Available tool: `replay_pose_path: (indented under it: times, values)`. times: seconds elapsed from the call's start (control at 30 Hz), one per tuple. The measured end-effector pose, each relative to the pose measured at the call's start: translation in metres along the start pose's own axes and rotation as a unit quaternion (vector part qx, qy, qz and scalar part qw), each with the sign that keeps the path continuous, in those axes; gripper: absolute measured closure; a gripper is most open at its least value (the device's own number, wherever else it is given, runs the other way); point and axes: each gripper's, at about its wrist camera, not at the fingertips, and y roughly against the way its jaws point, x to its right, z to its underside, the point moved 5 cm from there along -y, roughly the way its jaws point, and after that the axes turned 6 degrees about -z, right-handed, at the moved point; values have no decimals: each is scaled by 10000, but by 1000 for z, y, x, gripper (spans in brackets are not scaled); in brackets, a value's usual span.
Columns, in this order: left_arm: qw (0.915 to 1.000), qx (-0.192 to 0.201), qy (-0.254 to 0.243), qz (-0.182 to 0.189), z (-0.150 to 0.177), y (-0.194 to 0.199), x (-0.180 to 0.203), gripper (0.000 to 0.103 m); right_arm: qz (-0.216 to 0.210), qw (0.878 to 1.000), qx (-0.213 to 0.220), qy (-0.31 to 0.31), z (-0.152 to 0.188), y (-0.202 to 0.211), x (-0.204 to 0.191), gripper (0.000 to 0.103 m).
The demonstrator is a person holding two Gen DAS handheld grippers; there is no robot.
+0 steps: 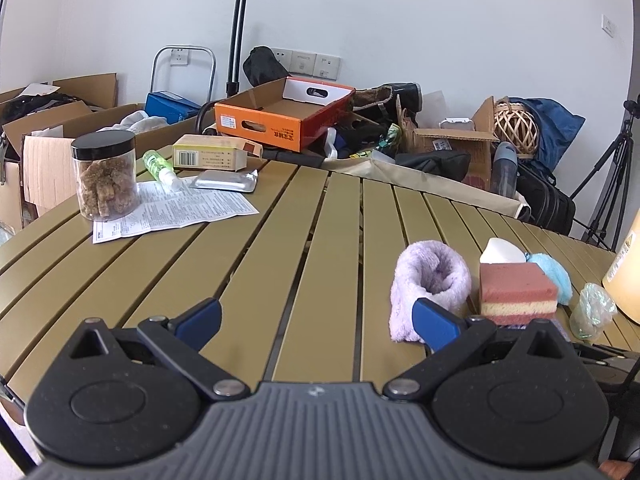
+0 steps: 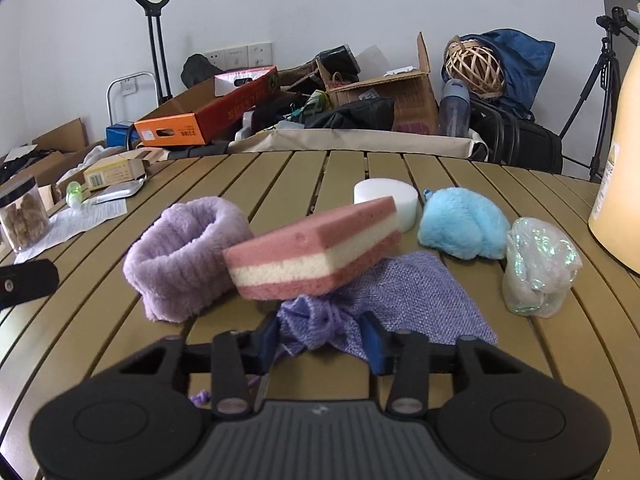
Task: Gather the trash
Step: 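Grasp the purple cloth bag with the right tool, then grasp the lavender fuzzy wristband with the left tool while the right tool holds the bag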
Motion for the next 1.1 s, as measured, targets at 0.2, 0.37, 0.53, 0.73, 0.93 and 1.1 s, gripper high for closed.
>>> replay_pose_path:
  times: [0.2,0.37,0.53,0.73,0.93,1.1]
  values:
    - [10000,-51,29,35,3,0,0,0,35,9990,361,-276,-1,24,20,74]
    - [9999,-85,93,70,3,0,1,0,36,9959,812,-403,-6,58,34,76]
    - [9999,-90,53,126,5,1,7,0,94,9919,1178,-462,-9,91,47,76]
    - [9998,-122,-4,165,5,-1,14,0,168,9851,1640,-490,-5,133,65,76]
    - [9995,-177,-99,234,6,-6,27,0,138,9761,2086,-584,-2,168,83,76]
    - [9994,-151,-135,295,3,-8,38,0,289,9725,2199,-705,4,179,105,76]
